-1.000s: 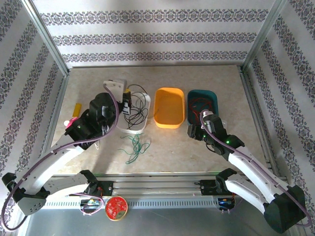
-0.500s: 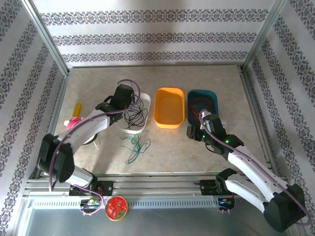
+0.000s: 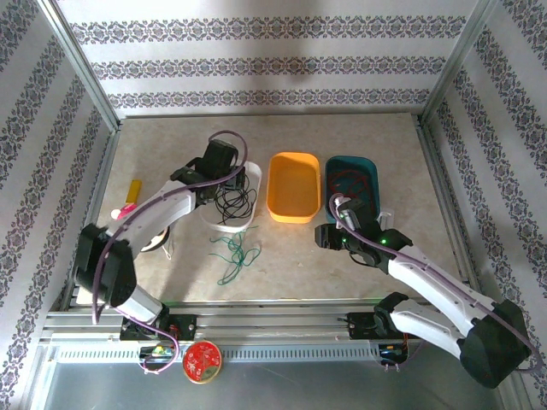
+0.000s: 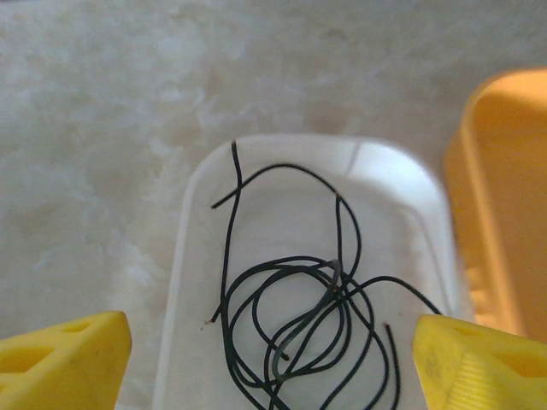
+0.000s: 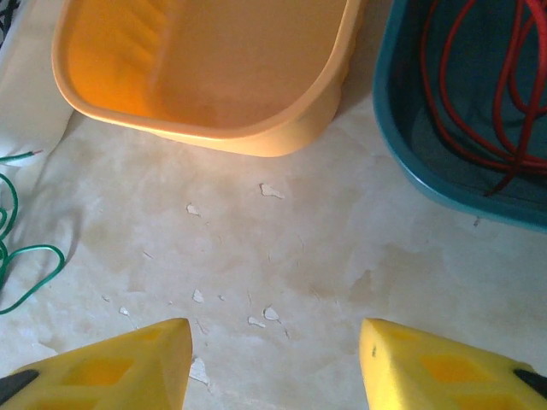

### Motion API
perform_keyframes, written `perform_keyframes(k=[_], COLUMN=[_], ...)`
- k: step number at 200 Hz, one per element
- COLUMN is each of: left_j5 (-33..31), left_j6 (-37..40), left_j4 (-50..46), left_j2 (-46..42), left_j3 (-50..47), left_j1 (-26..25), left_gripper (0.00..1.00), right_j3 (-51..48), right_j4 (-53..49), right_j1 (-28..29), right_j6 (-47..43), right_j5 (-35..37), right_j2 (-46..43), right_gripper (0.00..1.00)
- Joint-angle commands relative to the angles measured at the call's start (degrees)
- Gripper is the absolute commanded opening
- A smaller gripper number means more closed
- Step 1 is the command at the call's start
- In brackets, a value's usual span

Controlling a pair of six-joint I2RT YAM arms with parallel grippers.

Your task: Untangle the cables

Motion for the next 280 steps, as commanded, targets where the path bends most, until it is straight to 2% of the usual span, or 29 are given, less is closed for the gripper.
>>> perform_keyframes(k=[1, 50, 74, 110, 137, 156, 179, 209, 223, 256, 280], left_j5=[2.41, 4.27, 12.03, 22.54, 25.70, 25.38, 24.65, 25.98, 26.87, 32.03, 35.80], left_j6=[-1.39, -20.24, -26.81, -27.91, -27.04, -26.84, -27.01, -26.62, -25.86, -21.59, -17.23], left_j4=[-7.77, -17.92, -13.85, -5.46, -0.73, 2.18, 5.02, 5.51, 5.16, 6.55, 4.85], left_j2=[-5.73, -17.65, -21.11, -19.56, -18.11, -17.45, -16.98, -15.34, -16.08, -22.17, -24.49], left_j3=[-3.42, -19.18, -26.83, -33.66, -35.53, -36.28, -37.01, -36.45, -35.95, -33.71, -29.35], left_j1=[-1.47, -4.76, -5.84, -5.87, -5.87, -5.87, -5.87, -5.87, -5.87, -6.41, -7.57], left_gripper=[0.85, 0.85, 0.84, 0.84, 0.81, 0.73, 0.56, 0.15, 0.00, 0.00, 0.00], right_j3=[1.69, 3.07, 3.66, 4.06, 3.73, 3.54, 3.27, 3.14, 3.01, 2.52, 2.29], right_j4=[-0.35, 0.59, 1.11, 0.77, 0.42, 0.32, 0.51, 0.32, 0.29, 0.69, 3.69], right_j1=[0.97, 1.15, 1.35, 1.75, 1.85, 1.84, 1.94, 2.03, 2.02, 2.00, 2.13], right_j6=[-1.46, -2.16, -2.36, -2.46, -2.54, -2.47, -2.08, -1.99, -1.88, -2.10, -3.48], right_j5=[1.56, 1.20, 0.75, 0.96, 1.02, 1.17, 1.23, 1.62, 2.04, 1.89, -6.01], right_j2=[1.22, 5.22, 6.96, 8.09, 7.82, 7.66, 7.66, 7.40, 6.96, 5.77, 5.43], right_gripper=[0.54, 0.54, 0.54, 0.54, 0.54, 0.54, 0.54, 0.54, 0.54, 0.54, 0.54])
